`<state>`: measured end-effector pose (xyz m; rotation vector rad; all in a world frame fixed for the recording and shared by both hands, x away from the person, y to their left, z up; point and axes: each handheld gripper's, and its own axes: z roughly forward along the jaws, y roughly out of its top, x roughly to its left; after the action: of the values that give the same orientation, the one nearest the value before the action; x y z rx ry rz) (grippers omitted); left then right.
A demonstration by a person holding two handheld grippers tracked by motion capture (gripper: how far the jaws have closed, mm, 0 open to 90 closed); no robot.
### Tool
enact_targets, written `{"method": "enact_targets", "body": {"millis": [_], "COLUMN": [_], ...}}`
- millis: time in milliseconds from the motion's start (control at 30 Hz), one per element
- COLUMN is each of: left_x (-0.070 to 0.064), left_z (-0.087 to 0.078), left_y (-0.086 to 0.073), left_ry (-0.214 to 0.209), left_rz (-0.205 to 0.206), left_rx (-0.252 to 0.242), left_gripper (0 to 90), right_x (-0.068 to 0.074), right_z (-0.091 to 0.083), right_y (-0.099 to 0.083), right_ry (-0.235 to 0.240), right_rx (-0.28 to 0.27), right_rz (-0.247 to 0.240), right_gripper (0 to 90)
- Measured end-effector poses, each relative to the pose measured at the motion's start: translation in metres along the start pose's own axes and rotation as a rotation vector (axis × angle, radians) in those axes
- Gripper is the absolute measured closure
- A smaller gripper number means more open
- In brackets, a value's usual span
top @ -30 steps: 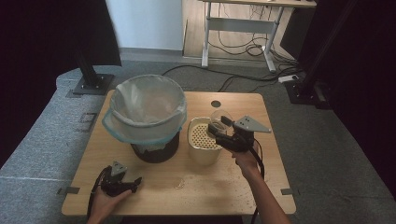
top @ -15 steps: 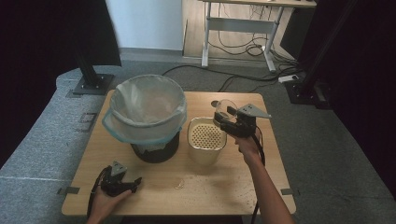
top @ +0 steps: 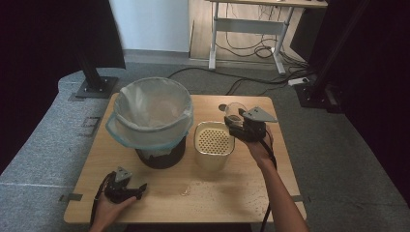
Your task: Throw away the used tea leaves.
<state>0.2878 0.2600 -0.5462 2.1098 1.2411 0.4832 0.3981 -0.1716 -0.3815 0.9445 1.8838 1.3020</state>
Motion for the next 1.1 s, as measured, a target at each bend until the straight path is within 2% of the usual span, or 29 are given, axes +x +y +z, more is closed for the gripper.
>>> {"method": "enact_targets", "body": {"millis": [67,100,133,167,233,267,300,333,367,400,500,533,567,600,633,667,700,733,767,933,967,1000,1067,1100], "left_x": [0.0,0.0,0.0,0.0,0.0,0.0,0.0,0.0,0.0,0.0,0.0,0.0,0.0,0.0,0.0,0.0,0.0,0.0,0.0,0.0,0.0,0.0,0.0,0.0], "left_z": [0.0,0.0,0.0,0.0,0.0,0.0,0.0,0.0,0.0,0.0,0.0,0.0,0.0,0.0,0.0,0.0,0.0,0.0,0.0,0.0,0.0,0.0,0.0,0.0], "left_y": [0.0,0.0,0.0,0.0,0.0,0.0,0.0,0.0,0.0,0.0,0.0,0.0,0.0,0.0,0.0,0.0,0.0,0.0,0.0,0.0,0.0,0.0,0.001,0.001], "left_ry": [0.001,0.0,0.0,0.0,0.0,-0.001,-0.002,-0.002,-0.003,-0.003,-0.003,-0.004,-0.004,-0.005,-0.005,-0.005,-0.006,-0.006,-0.006,-0.008,-0.008,-0.008,-0.008,-0.008], "left_rz": [0.002,0.0,0.0,0.0,0.0,0.001,0.002,0.002,0.002,0.002,0.003,0.004,0.004,0.004,0.004,0.004,0.007,0.007,0.007,0.008,0.009,0.009,0.009,0.009], "left_rx": [0.0,0.0,0.0,0.0,0.0,-0.001,0.0,0.0,0.0,-0.001,-0.001,0.0,0.0,0.0,0.0,0.0,0.002,0.002,0.002,0.002,0.002,0.001,0.002,0.002], "left_gripper": [13.4,13.5,13.5,13.5,13.5,13.5,13.4,13.4,13.4,13.4,13.5,13.5,13.5,13.5,13.4,13.4,13.4,13.4,13.4,13.4,13.4,13.4,13.4,13.4], "right_x": [0.003,0.005,0.005,0.007,0.009,0.009,0.012,0.012,0.014,0.014,0.018,0.021,0.022,0.022,0.025,0.025,0.029,0.029,0.031,0.04,0.043,0.043,0.045,0.047], "right_z": [0.001,0.002,0.002,0.003,0.005,0.005,0.007,0.007,0.008,0.008,0.011,0.013,0.014,0.014,0.016,0.016,0.018,0.018,0.019,0.025,0.027,0.027,0.029,0.031], "right_y": [0.001,0.002,0.002,0.003,0.004,0.004,0.004,0.004,0.005,0.005,0.008,0.01,0.011,0.011,0.012,0.012,0.013,0.013,0.013,0.012,0.011,0.011,0.01,0.009], "right_ry": [-0.008,-0.017,-0.017,-0.018,-0.024,-0.024,-0.037,-0.037,-0.051,-0.051,-0.085,-0.105,-0.116,-0.116,-0.135,-0.135,-0.153,-0.153,-0.167,-0.2,-0.217,-0.217,-0.232,-0.249], "right_rx": [0.013,0.033,0.033,0.051,0.063,0.063,0.075,0.075,0.088,0.088,0.11,0.127,0.138,0.138,0.159,0.159,0.177,0.177,0.189,0.225,0.245,0.245,0.262,0.283], "right_rz": [-0.036,-0.079,-0.079,-0.119,-0.16,-0.16,-0.209,-0.209,-0.248,-0.248,-0.34,-0.389,-0.417,-0.417,-0.472,-0.472,-0.539,-0.539,-0.579,-0.717,-0.779,-0.779,-0.847,-0.926], "right_gripper": [37.3,37.3,37.3,37.3,37.3,37.3,37.3,37.3,37.3,37.3,37.4,37.5,37.6,37.6,37.6,37.6,37.6,37.6,37.7,37.9,37.9,37.9,38.0,38.1]}}
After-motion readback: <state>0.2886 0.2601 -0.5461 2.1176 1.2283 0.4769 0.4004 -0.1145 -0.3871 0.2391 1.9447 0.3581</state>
